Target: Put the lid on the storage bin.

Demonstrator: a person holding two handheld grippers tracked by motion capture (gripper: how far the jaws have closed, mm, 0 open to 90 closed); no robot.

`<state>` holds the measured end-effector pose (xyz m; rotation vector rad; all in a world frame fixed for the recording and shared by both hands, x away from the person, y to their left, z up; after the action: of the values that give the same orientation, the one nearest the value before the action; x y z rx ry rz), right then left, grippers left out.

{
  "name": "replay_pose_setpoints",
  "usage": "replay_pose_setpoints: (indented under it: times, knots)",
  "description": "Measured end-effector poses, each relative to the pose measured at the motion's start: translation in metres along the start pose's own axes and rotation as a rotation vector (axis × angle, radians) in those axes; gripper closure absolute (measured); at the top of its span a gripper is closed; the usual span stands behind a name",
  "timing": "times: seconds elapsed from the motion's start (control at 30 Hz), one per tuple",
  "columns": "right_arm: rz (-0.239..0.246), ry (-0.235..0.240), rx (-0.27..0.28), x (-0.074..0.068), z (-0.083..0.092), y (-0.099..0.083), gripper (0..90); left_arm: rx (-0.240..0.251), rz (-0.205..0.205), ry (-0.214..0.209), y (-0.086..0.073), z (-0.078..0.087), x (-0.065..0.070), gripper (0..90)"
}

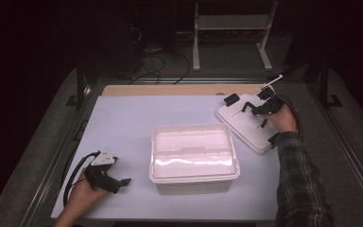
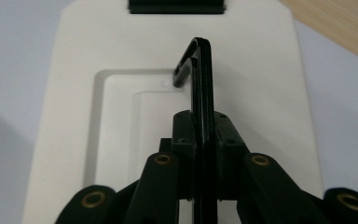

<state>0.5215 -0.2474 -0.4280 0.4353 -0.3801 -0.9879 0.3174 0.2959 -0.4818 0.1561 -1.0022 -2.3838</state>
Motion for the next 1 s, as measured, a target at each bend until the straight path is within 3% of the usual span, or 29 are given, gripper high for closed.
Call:
replay_pose_setpoints:
  times: [0.13,0.23,0.6,0.77,1.0]
  knots:
    - [0.035,-0.025,-0.001,-0.003,0.007,0.003,83.8,-0.001,0.000,0.000,0.000,0.000,0.000,0.0]
    - [0.014,-0.006,0.025,-0.001,0.020,0.005,83.8,-0.001,0.000,0.000,0.000,0.000,0.000,0.0]
    - [0.035,-0.020,0.077,0.005,0.095,0.030,84.0,0.000,-0.001,0.001,0.000,0.000,0.000,0.0]
    - [0.076,0.028,0.124,-0.005,0.126,0.042,84.0,-0.001,-0.002,0.000,0.000,0.000,0.000,0.0]
    - [0.148,0.099,0.175,-0.028,0.155,0.052,84.0,-0.003,-0.003,0.001,0.000,0.000,0.000,0.0]
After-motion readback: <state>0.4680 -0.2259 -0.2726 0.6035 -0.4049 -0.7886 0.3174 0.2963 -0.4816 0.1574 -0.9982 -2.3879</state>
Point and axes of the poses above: each handheld gripper's, and its own axes: z roughly backward along the jaws, y roughly out of its top, x roughly to its right, the point moved 4 cm from there along -z, roughly forward along the jaws, and after that the axes turned 8 degrees about -y, right-handed, at the moved point
